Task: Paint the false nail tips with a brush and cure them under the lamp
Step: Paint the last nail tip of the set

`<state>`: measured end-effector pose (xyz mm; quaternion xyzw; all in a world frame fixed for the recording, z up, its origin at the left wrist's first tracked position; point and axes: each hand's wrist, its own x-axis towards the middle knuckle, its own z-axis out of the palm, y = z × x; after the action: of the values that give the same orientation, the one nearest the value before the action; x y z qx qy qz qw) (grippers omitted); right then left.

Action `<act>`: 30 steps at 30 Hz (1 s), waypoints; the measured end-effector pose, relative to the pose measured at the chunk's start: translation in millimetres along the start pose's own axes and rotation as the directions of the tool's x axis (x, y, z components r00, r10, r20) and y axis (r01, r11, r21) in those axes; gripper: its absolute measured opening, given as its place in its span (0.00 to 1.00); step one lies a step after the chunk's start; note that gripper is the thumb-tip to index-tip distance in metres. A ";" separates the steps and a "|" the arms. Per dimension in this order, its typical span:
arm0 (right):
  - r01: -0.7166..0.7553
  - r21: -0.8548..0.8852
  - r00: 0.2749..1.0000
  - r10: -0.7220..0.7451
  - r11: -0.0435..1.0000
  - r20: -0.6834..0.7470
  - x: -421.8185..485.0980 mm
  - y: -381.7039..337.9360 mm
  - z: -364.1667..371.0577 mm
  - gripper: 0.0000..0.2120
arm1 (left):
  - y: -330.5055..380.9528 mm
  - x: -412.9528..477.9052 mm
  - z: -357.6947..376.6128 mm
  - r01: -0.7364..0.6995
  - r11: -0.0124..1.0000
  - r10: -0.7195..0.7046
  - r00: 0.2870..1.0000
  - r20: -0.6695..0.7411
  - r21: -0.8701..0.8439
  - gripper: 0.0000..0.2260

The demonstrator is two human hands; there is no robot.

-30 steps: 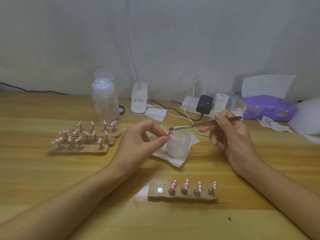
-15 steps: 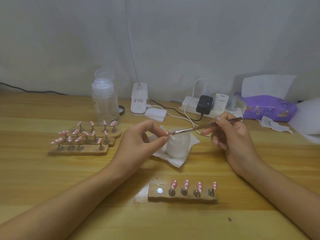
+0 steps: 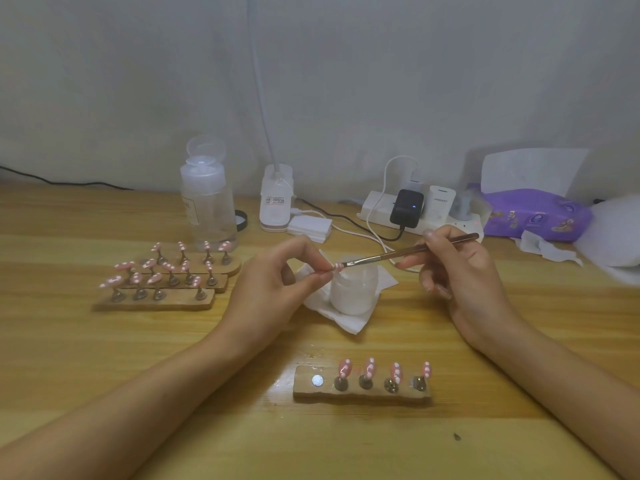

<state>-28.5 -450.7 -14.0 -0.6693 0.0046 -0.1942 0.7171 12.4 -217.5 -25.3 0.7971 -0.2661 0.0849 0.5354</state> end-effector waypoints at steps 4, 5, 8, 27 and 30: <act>0.027 0.036 0.999 -0.029 0.999 0.044 -0.3 -0.8 0.3 0.12 | -0.1 0.3 0.3 -0.006 1.000 0.006 1.000 0.002 -0.010 0.05; 0.034 0.022 0.997 -0.035 0.999 0.064 -0.7 -1.0 1.2 0.13 | -0.4 0.5 0.4 -0.005 1.000 0.005 1.000 -0.001 -0.011 0.05; 0.018 0.000 1.000 -0.018 1.000 0.014 0.8 0.5 -0.1 0.11 | -0.7 0.8 0.5 -0.003 1.000 0.003 1.000 -0.006 -0.026 0.05; 0.039 -0.018 0.998 -0.040 0.999 -0.049 0.6 0.8 -2.0 0.11 | 4.9 -0.4 -0.3 0.036 0.999 -0.035 0.999 0.021 -0.032 0.04; 0.088 0.014 0.996 -0.088 0.996 0.011 -0.5 -1.3 -1.3 0.10 | 5.8 -0.3 0.4 0.044 0.999 -0.044 0.999 0.028 -0.024 0.03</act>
<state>-29.7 -451.9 -13.0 -0.6653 -0.0303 -0.2219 0.7122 9.1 -219.4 -20.8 0.7972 -0.2568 0.0589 0.5432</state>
